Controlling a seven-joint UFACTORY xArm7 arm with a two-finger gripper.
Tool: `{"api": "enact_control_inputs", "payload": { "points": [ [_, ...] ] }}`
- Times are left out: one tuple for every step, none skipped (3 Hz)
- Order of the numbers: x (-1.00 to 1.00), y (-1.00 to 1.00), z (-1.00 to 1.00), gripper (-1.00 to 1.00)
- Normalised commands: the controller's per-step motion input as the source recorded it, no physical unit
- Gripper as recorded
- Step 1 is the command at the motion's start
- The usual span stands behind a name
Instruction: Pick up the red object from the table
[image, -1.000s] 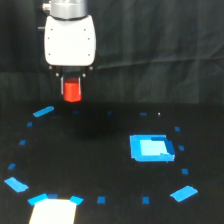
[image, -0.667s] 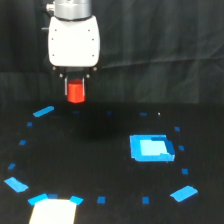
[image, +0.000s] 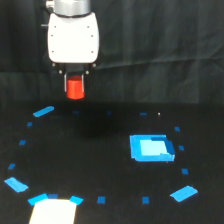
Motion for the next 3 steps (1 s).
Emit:
{"api": "enact_control_inputs", "payload": {
  "points": [
    [0.02,-0.17,-0.14,-0.95],
    [0.07,0.02,0.15,-1.0],
    [-0.11,0.06,-0.06,-0.62]
  ]
}}
